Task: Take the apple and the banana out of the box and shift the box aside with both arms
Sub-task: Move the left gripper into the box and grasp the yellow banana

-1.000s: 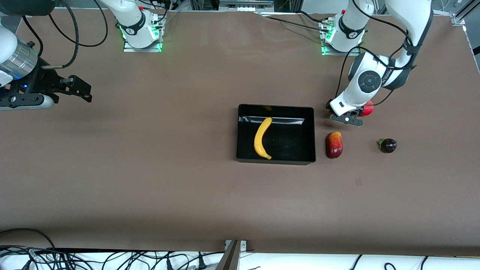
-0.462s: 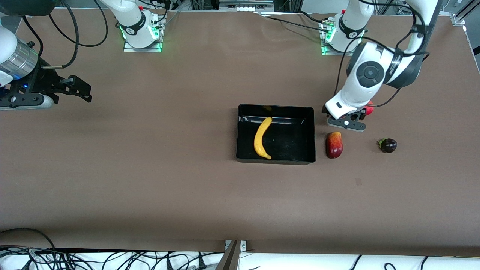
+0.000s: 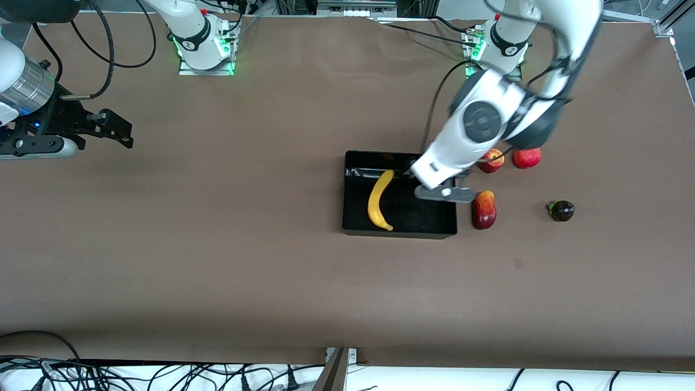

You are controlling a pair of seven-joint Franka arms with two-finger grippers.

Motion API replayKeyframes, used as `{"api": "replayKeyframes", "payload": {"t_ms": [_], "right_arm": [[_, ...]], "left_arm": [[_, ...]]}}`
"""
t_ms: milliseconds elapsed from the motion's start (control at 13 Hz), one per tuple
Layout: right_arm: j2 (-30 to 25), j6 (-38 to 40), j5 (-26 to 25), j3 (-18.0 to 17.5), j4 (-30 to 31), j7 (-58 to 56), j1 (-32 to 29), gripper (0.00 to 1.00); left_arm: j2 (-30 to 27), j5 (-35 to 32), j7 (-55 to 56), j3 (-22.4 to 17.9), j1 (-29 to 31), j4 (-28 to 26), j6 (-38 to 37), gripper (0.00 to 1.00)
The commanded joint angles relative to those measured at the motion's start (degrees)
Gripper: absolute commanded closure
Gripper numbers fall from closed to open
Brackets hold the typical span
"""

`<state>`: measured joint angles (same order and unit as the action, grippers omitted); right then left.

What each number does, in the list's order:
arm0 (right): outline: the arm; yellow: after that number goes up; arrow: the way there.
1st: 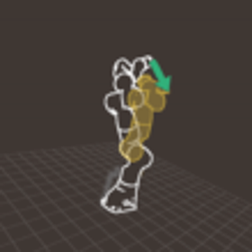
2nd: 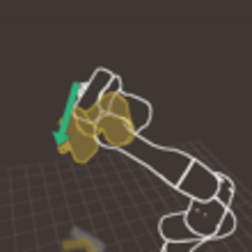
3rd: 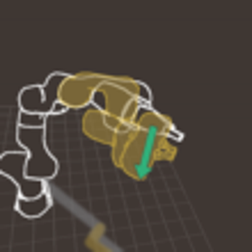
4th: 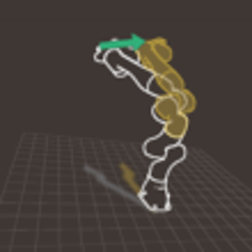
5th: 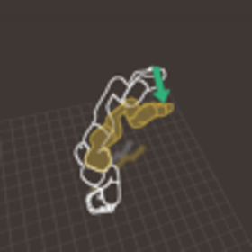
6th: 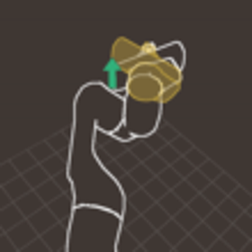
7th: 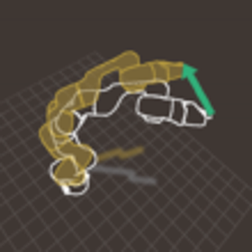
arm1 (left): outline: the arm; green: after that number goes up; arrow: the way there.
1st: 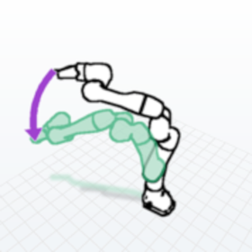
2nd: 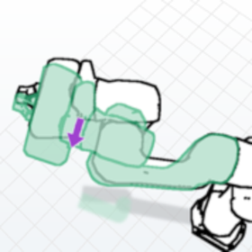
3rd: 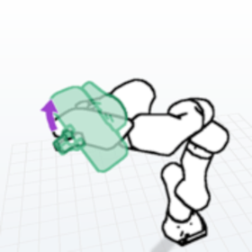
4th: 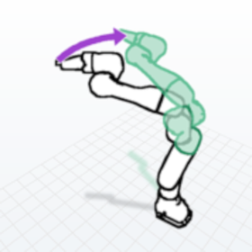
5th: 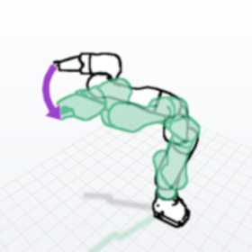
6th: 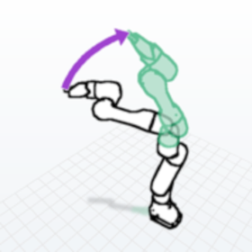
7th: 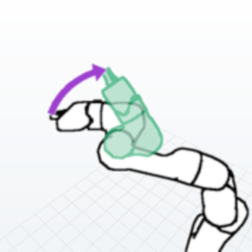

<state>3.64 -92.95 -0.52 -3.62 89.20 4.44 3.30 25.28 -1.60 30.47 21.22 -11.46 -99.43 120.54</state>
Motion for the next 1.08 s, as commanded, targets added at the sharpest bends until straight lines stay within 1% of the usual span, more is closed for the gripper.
{"api": "replayKeyframes", "payload": {"t_ms": [0,77,154,231,308,385,462,769,846,923,1000], "right_arm": [[-0.04,0.14,-0.44,-0.07,-0.43,0.57,0.13,0.0],[-0.04,0.14,-0.44,-0.07,-0.43,0.66,0.13,0.0],[-0.04,0.14,-0.44,-0.07,-0.43,0.66,0.13,0.0],[-0.04,0.14,-0.44,-0.07,-0.43,0.66,0.13,0.0],[-0.04,0.14,-0.44,-0.07,-0.43,0.66,0.13,0.0],[-0.04,0.14,-0.44,-0.07,-0.43,0.66,0.13,0.0],[-0.04,0.14,-0.44,-0.07,-0.43,0.66,0.13,0.0],[-0.04,0.14,-0.44,-0.07,-0.43,0.66,0.13,0.0],[-0.04,0.14,-0.44,-0.07,-0.43,0.66,0.13,0.0],[-0.04,0.14,-0.44,-0.07,-0.43,0.66,0.13,0.0],[-0.04,0.14,-0.44,-0.07,-0.43,0.66,0.13,0.0]], "left_arm": [[8.54,-0.84,4.6,-0.3,-3.3,4.16,7.3,0.0],[10.03,-2.77,6.08,-0.39,-4.7,3.9,8.99,0.0],[11.36,-5.66,9.92,-0.39,-6.19,3.9,10.14,0.0],[12.41,-9.43,14.83,-0.39,-7.6,3.9,11.28,0.0],[13.99,-13.73,17.84,-0.39,-8.31,3.9,12.07,0.0],[15.14,-16.47,19.96,-0.3,-8.75,3.9,13.04,0.0],[15.93,-17.72,21.2,-0.3,-9.19,3.81,14.27,0.0],[18.04,-17.99,22.44,-0.3,-9.98,3.63,14.98,0.0],[18.22,-17.91,22.61,-0.21,-10.07,3.63,14.98,0.09],[18.22,-17.99,22.27,-0.21,-9.99,3.55,14.98,0.42],[18.14,-18.0,21.74,-0.21,-9.9,3.54,14.81,0.61]]}}
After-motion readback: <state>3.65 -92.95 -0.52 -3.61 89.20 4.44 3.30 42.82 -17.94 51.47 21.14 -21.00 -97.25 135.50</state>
